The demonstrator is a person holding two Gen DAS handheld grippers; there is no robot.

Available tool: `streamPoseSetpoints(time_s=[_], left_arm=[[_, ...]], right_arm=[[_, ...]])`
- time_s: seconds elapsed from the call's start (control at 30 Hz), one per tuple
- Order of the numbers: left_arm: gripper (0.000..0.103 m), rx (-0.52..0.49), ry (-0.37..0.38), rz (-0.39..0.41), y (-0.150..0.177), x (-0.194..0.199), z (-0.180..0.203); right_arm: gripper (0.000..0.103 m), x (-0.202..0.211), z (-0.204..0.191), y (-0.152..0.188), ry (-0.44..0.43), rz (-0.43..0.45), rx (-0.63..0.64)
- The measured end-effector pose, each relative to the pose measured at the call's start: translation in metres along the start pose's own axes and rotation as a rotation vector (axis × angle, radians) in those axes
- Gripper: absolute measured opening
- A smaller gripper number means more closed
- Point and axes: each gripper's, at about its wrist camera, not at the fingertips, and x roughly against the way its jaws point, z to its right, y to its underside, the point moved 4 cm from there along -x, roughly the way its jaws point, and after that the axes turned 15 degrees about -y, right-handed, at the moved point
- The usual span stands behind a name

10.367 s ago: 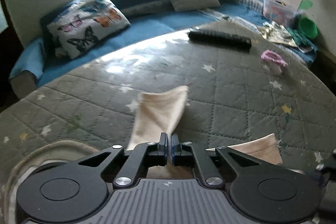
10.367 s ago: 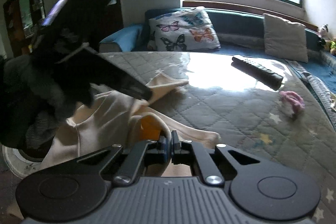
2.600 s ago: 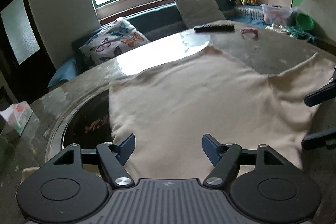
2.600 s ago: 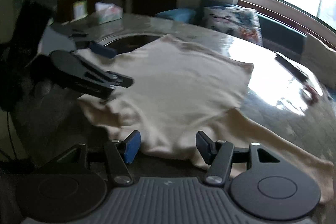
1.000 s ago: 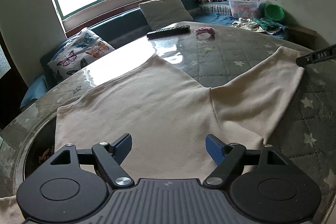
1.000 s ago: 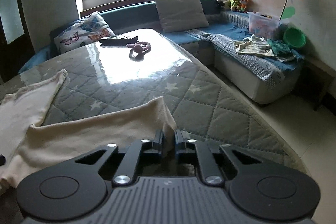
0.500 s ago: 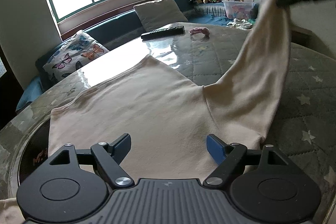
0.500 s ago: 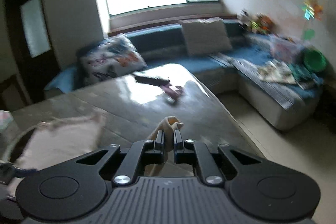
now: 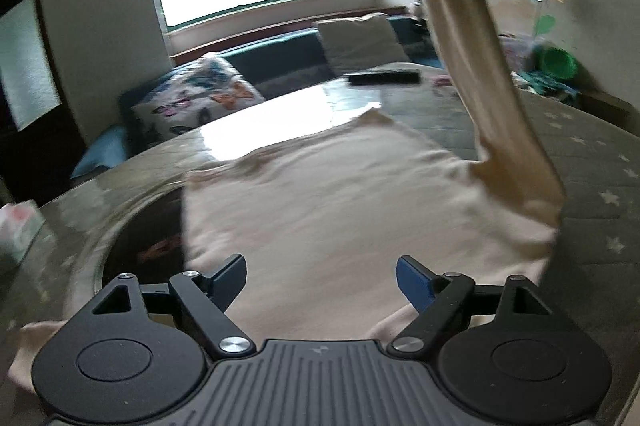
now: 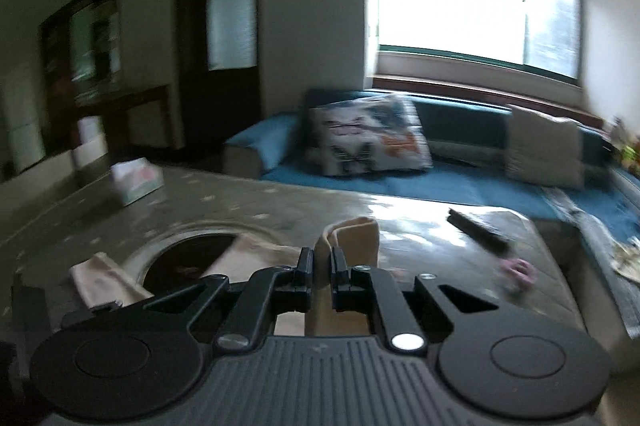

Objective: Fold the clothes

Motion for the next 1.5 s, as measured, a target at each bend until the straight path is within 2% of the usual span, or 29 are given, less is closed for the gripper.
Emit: streamPoseSetpoints(time_s=[0.13,0.33,0.47,0.63,0.73,0.8,0.97,1.1,1.23,1.37,1.5], left_arm=[[0.086,0.046,-0.037,-0.021,0.013,0.003,-0.024],[0.086,0.093,-0.08,-0.043,0.026,0.007,-0.049],[0.086,0.121,-0.107,-0.051,0.027,0.011,-0.06],[0.084,0.141,-0.117,-0.047,0.024,0.015,-0.063],[0.077,0.137,-0.106,-0.044,0.019,0.014,-0.057],[0.067,0.133,-0.093,-0.041,0.016,0.009,-0.053],[0.03,0.117,-0.074,-0.076,0.015,-0.005,-0.041],[0.019,0.093,-0.071,-0.098,0.02,-0.012,-0.036],[0.018,0.071,-0.074,-0.095,0.024,-0.011,-0.034],[0.021,0.106,-0.081,-0.103,0.022,-0.006,-0.045],[0.026,0.149,-0.123,-0.116,0.023,-0.004,-0.067]], right_arm=[[0.007,-0.041,-0.034,0.003,-0.077,-0.057,0.024],[0.011,-0.091,-0.067,0.031,-0.175,-0.18,0.04],[0.015,-0.091,-0.07,0.043,-0.194,-0.219,0.056],[0.015,-0.077,-0.045,0.068,-0.146,-0.282,0.05],[0.015,-0.073,-0.024,0.091,-0.103,-0.326,0.014],[0.015,-0.069,-0.008,0.107,-0.08,-0.343,-0.032],[0.015,-0.061,0.022,0.132,-0.038,-0.367,-0.106],[0.015,-0.057,0.032,0.13,-0.026,-0.342,-0.112],[0.015,-0.067,0.04,0.125,-0.01,-0.306,-0.098],[0.015,-0.078,0.046,0.126,0.009,-0.314,-0.107],[0.016,-0.083,0.028,0.114,-0.034,-0.305,-0.047]])
